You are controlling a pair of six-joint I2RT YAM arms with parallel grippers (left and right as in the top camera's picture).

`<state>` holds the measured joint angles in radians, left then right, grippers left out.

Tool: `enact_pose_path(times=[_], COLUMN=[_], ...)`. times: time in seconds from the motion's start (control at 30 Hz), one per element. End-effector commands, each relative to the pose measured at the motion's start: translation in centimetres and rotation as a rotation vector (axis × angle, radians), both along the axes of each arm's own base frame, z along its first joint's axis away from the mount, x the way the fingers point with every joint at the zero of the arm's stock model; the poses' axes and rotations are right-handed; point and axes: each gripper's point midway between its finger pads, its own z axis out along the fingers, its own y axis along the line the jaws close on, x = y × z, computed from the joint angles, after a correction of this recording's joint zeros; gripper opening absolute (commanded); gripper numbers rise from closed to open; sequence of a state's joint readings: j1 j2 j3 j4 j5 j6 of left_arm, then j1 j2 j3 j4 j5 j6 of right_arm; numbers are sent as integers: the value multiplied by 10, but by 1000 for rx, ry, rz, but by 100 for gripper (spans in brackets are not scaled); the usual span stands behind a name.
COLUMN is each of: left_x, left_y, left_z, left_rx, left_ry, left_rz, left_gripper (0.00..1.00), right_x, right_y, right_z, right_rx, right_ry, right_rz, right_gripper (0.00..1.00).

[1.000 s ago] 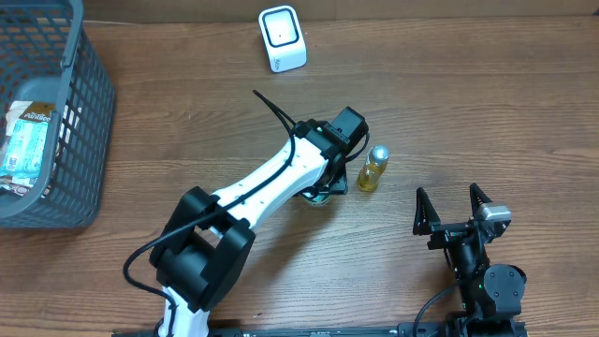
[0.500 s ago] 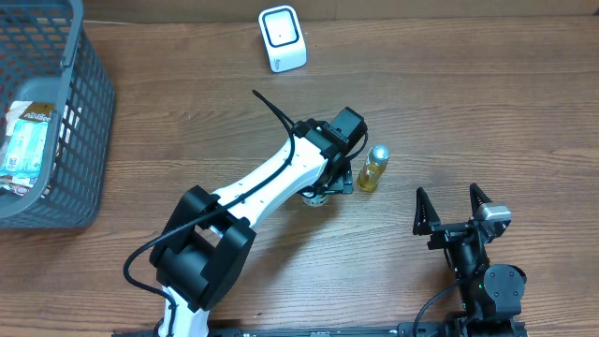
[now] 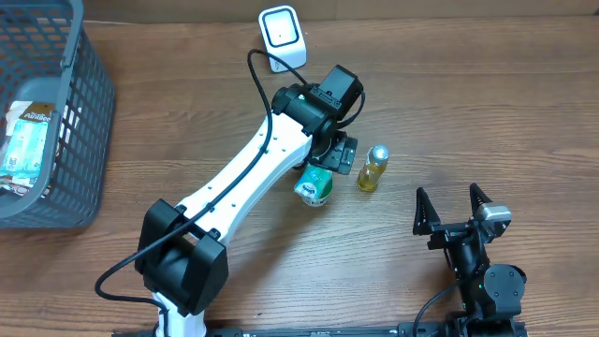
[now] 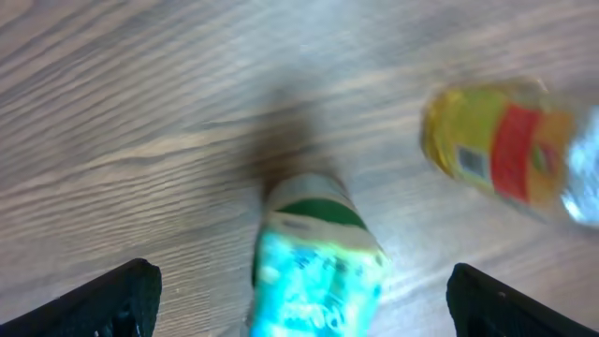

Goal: Scan the item barcode
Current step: 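Lower the jar onto the table and release it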

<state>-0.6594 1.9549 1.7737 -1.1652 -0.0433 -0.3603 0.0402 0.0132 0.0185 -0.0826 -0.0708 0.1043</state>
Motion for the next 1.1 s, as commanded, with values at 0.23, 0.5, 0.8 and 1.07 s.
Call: enact_pose_path(times=[0.23,0.5,0.8,1.07], left_x=[-20,-25,-39,-41], left_y=[-9,5,14,15], left_z=[-1,-15,-44,-52], left_rx=[-89,-123,-93,-93], left_ry=[124,209,264,273], left_rz=[-149,-89,-67,-66], left_gripper=[77,73,64,39], right_x=[0,0,0,0], right_y=[0,0,0,0], right_z=[-3,-3,-3,-3], right_rx=[3,3,3,3], right_ry=[4,4,4,4], right_rz=[-4,-4,-4,-4], right_gripper=[100,100,100,100])
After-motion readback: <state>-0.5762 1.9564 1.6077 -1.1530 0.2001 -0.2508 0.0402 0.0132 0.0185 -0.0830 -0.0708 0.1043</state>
